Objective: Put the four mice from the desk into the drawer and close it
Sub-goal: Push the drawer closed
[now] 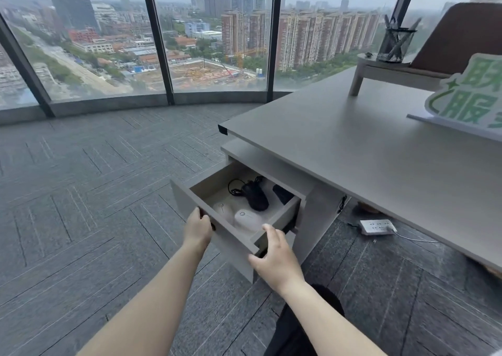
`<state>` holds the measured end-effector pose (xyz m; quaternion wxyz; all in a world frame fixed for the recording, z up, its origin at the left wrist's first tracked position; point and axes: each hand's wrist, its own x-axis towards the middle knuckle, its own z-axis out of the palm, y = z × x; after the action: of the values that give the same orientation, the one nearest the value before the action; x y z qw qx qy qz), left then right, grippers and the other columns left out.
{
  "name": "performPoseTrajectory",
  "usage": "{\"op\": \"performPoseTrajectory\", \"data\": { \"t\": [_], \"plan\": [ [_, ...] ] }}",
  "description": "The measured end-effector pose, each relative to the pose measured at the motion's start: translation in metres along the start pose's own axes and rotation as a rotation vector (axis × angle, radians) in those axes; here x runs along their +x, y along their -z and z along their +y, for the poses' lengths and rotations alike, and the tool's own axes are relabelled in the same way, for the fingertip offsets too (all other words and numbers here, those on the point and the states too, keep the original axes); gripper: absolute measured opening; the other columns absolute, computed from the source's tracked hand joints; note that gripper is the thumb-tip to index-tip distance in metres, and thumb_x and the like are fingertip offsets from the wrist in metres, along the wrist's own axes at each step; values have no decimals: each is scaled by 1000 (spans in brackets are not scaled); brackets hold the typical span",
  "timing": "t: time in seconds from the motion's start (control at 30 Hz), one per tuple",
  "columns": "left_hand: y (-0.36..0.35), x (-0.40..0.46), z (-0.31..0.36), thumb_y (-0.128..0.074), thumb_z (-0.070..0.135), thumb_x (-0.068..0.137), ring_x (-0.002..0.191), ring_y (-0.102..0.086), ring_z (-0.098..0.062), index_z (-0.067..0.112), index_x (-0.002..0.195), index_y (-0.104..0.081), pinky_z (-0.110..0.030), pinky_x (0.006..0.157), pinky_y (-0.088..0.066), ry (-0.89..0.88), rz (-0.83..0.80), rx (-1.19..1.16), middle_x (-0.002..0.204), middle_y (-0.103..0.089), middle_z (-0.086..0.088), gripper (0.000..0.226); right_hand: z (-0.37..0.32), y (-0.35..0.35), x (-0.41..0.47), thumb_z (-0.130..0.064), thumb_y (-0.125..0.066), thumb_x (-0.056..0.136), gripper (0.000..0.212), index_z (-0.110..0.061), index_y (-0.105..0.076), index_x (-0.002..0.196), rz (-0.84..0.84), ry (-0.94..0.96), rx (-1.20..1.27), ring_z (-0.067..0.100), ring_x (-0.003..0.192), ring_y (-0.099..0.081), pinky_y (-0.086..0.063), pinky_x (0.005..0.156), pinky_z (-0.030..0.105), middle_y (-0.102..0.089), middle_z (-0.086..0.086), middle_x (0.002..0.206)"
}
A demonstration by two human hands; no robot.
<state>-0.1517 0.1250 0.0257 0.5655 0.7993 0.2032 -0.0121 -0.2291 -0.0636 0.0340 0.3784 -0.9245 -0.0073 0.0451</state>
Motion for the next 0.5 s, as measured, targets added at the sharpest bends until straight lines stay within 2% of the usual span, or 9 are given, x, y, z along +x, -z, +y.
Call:
{"op": "performPoseTrajectory", "data": {
  "t": [0.17, 0.3, 0.4, 0.47, 0.5],
  "plan": [
    [-39, 29, 17, -34, 8, 86, 72, -43, -24, 11, 91, -53, -36, 69, -37, -6, -42, -72, 81, -52, -7, 20, 20, 20, 26, -38, -65, 85, 83, -22, -18, 152, 88, -117, 97, 22, 137, -38, -42, 102, 33, -31, 6, 154],
    [-68, 48, 28, -35, 7, 83, 75, -50, -27, 9, 95, -55, -39, 68, -42, -30, -85, -80, 85, -57, -8, 23, 35, 35, 42, -43, -68, 85, 91, -22, -12, 154, 168, -226, 182, 27, 129, -48, -42, 85, 28, -35, 9, 152],
    [-90, 62, 32, -38, 10, 80, 101, -57, -33, 11, 106, -57, -46, 88, -48, -52, -115, -56, 112, -60, -14, 32, 44, 44, 53, -45, -68, 85, 91, -17, -15, 154, 216, -290, 244, 26, 132, -47, -41, 92, 27, -35, 9, 154],
    [-106, 74, 28, -37, 15, 78, 129, -46, -34, 10, 129, -51, -51, 107, -41, -69, -143, -21, 141, -46, -14, 53, 50, 49, 62, -47, -65, 87, 89, -15, -16, 154, 222, -323, 262, 25, 135, -44, -39, 96, 28, -30, 9, 157],
    [-113, 76, 28, -37, 17, 78, 139, -37, -33, 10, 138, -44, -54, 111, -36, -63, -158, -10, 153, -35, -10, 61, 53, 50, 66, -48, -64, 87, 88, -14, -16, 153, 223, -331, 268, 26, 137, -42, -39, 99, 30, -29, 9, 158]
  ]
}}
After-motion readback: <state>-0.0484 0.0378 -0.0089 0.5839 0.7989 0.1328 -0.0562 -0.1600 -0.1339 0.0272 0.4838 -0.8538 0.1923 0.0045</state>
